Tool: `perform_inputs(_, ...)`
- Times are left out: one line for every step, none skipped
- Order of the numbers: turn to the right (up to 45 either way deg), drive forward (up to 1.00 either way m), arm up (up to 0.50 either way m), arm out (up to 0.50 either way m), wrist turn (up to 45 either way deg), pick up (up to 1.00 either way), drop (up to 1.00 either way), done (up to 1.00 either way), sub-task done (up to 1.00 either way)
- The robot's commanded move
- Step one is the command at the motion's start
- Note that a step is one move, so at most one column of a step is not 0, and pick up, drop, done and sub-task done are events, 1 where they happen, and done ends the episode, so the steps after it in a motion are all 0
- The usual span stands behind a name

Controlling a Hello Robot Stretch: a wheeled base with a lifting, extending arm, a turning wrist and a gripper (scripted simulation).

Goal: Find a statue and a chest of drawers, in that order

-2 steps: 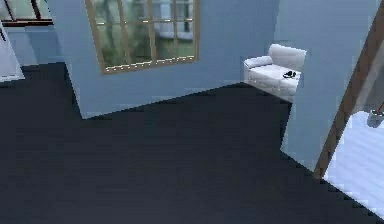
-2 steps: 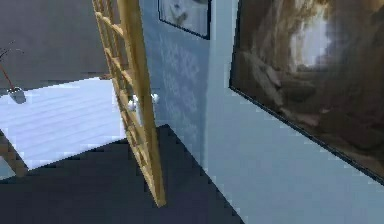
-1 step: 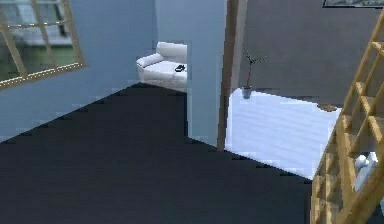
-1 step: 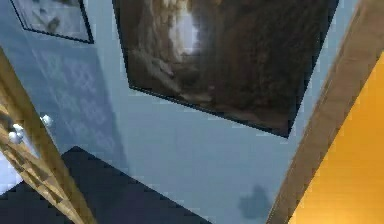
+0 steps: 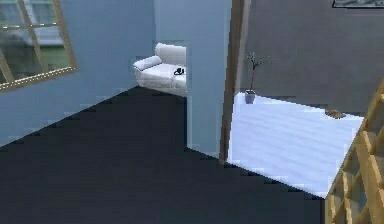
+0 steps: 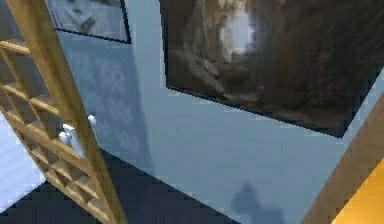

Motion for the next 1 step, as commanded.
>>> perform_inputs(30.0,0.0,0.0,0.0,0.0,0.0,0.0,0.0,0.0)
